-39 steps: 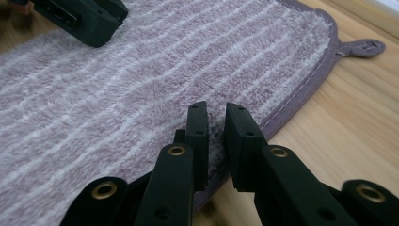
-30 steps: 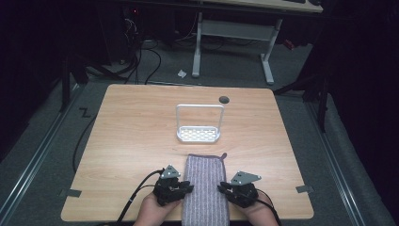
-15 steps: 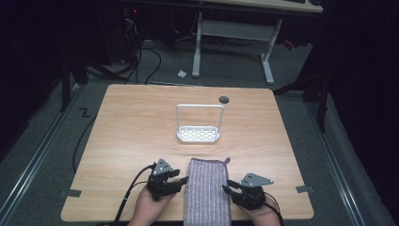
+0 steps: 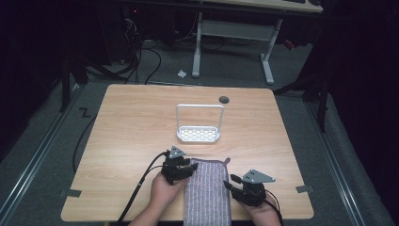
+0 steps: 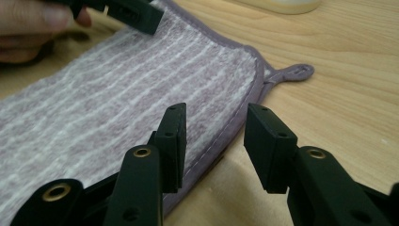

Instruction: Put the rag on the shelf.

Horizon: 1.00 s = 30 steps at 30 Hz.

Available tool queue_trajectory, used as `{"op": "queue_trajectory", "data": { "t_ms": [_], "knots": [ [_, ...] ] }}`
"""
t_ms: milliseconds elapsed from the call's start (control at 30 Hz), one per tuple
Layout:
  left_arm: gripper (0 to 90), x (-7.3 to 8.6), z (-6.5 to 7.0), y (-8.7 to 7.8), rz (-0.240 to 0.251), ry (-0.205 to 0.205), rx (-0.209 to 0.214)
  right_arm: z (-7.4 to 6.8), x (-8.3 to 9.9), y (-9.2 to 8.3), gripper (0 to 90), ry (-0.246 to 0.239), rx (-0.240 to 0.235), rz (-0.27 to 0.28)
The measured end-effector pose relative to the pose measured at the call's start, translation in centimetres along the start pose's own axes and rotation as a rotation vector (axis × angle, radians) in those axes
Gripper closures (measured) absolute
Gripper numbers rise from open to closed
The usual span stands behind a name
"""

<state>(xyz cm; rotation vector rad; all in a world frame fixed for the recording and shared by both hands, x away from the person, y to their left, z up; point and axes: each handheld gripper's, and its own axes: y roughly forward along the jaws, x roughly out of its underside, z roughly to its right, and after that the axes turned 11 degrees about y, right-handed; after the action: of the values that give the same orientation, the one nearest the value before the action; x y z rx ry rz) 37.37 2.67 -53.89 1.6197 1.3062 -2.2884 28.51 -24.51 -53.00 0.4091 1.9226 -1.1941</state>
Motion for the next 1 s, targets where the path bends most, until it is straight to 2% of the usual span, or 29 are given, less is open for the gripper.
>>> {"op": "queue_trajectory", "data": {
  "t_ms": [133,167,333,400,500,667,733,900,1000],
  "knots": [
    [64.3,0.1,0.0,0.1,-0.001,0.001,0.002,0.4,-1.4,1.4,62.2,0.033,0.034,0.006],
    [65.2,0.1,-0.1,0.1,-0.001,0.001,0.003,0.6,-1.9,1.9,60.7,0.028,0.043,0.009],
    [65.7,0.4,0.0,0.1,0.017,-0.009,0.001,1.5,-3.0,4.9,52.5,0.076,0.092,-0.023],
    [63.3,0.4,0.0,0.1,0.016,-0.009,0.007,1.7,-3.2,5.2,49.9,0.089,0.105,-0.033],
    [63.7,0.4,0.0,0.0,0.010,0.004,0.002,1.5,-3.3,5.2,50.5,0.097,0.108,-0.050],
    [65.5,0.3,0.8,0.1,0.002,0.041,-0.044,1.1,-3.0,5.2,55.3,0.069,0.126,-0.041],
    [75.0,0.4,0.8,0.2,0.003,0.024,-0.037,1.0,-2.9,5.2,58.8,0.071,0.134,-0.035],
    [82.3,0.4,0.8,0.2,0.002,-0.011,-0.044,0.3,-2.8,5.2,73.5,0.080,0.144,-0.031],
    [84.6,0.3,1.4,0.3,-0.007,0.038,-0.079,0.1,-2.8,5.4,80.3,0.086,0.133,-0.034]
  ]
}}
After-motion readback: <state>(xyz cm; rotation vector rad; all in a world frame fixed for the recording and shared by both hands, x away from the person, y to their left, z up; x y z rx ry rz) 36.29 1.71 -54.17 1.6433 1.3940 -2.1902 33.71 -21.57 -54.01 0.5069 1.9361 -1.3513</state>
